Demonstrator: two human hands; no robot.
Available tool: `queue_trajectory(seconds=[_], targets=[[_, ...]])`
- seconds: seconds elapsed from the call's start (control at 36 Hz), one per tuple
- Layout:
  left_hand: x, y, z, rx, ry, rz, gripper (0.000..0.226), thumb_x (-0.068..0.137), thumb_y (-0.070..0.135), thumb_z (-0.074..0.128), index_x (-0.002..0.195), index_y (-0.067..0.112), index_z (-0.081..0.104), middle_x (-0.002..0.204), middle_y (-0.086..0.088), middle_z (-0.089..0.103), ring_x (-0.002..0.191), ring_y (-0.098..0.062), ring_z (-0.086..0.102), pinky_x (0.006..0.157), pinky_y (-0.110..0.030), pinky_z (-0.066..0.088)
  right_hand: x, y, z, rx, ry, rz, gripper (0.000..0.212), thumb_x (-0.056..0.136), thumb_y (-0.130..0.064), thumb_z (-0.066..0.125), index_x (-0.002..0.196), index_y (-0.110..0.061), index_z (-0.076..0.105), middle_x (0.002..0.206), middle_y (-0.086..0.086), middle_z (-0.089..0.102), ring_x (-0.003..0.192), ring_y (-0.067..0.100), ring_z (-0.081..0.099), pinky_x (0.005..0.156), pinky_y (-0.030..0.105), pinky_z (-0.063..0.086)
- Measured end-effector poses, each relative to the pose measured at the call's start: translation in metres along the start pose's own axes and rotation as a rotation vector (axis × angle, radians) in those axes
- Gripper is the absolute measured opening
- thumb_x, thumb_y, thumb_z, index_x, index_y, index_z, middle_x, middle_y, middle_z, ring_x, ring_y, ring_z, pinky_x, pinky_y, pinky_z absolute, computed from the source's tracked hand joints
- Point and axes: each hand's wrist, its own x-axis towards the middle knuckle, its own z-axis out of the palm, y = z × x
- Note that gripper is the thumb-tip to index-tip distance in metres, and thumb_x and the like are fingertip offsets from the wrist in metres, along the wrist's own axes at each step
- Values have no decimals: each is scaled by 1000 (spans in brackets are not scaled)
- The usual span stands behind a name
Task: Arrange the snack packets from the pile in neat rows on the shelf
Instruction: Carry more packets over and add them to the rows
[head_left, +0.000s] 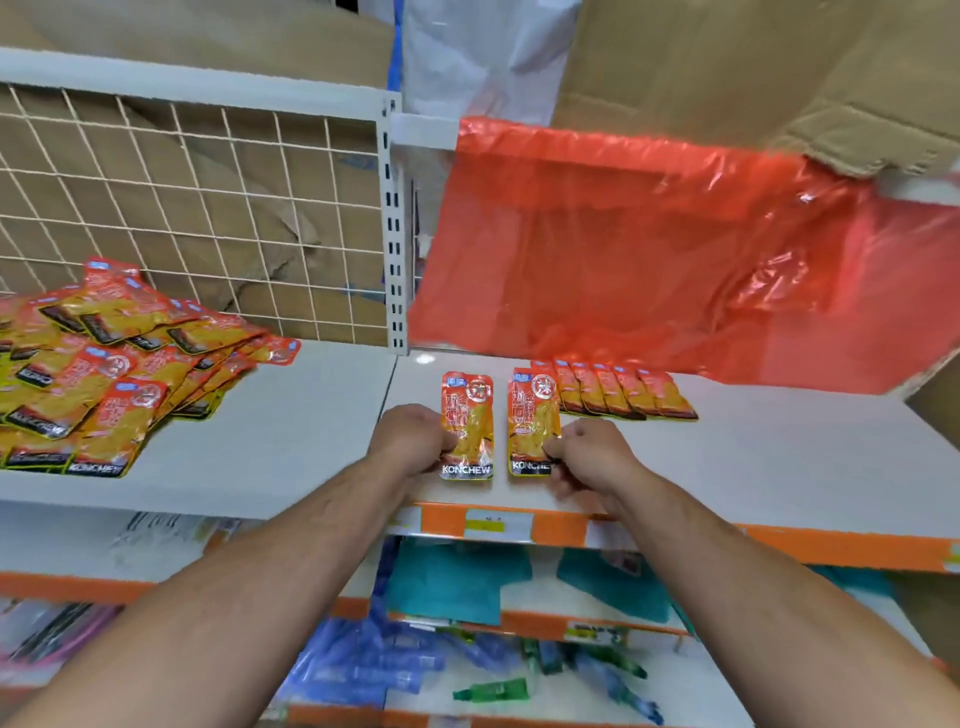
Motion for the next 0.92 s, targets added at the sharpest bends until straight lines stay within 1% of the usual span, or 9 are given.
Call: queue_trajectory(seconds=[0.08,0.19,0.28,0.36,0.44,0.53,0.67,0.75,0.92], targets=[[3,12,40,-28,-4,4,22,78,-1,75,67,11,59,75,-13,64,65,-24,58,66,-35,51,8,14,-36,-6,27,-7,43,89,-2,61,57,-16,35,47,8,46,50,24,46,47,32,42],[14,29,102,-5,-6,32,22,77,3,76,65,12,60,76,-14,68,66,-24,59,69,-39,53,26,39,-90,18,38,8,33,89,-5,61,65,-15,41,54,11,48,43,20,42,44,29,38],[22,40,155,-8,18,37,29,73,6,79,58,13,55,66,-10,61,64,-24,56,66,-37,48,42,58,-135,2,37,1,23,90,-5,60,71,-9,49,50,11,50,36,19,41,43,27,37],[25,54,210,-10,50,37,35,72,7,79,52,14,51,58,-3,57,62,-23,56,64,-40,50,61,74,-181,-15,38,5,28,89,-4,61,65,-10,46,47,9,50,34,18,41,42,26,36],[28,73,258,-5,68,44,29,70,7,80,56,11,54,61,-7,58,62,-23,56,63,-43,53,80,88,-224,-28,52,5,32,86,-4,62,60,-13,44,45,8,51,33,18,41,41,24,36],[32,87,296,13,97,52,25,70,4,79,63,9,56,64,-9,55,60,-21,51,57,-41,48,91,98,-262,-40,45,30,20,82,-3,63,68,-9,52,52,11,54,35,19,45,38,19,36],[46,100,336,92,133,26,31,70,10,82,57,13,53,63,-7,58,63,-25,59,71,-48,58,115,109,-303,-44,21,26,14,83,-3,62,72,-8,54,60,13,56,40,18,46,38,17,37],[54,108,351,168,144,30,32,70,13,82,57,13,53,68,-13,64,73,-33,68,73,-45,57,128,116,-315,-31,16,32,13,85,-4,62,75,-7,55,60,13,56,41,20,46,40,20,39],[74,122,373,225,161,21,21,73,16,81,69,9,62,80,-13,70,81,-31,69,73,-39,56,152,123,-327,-11,-20,31,10,86,-6,63,79,-6,56,59,12,55,43,21,46,45,25,40]])
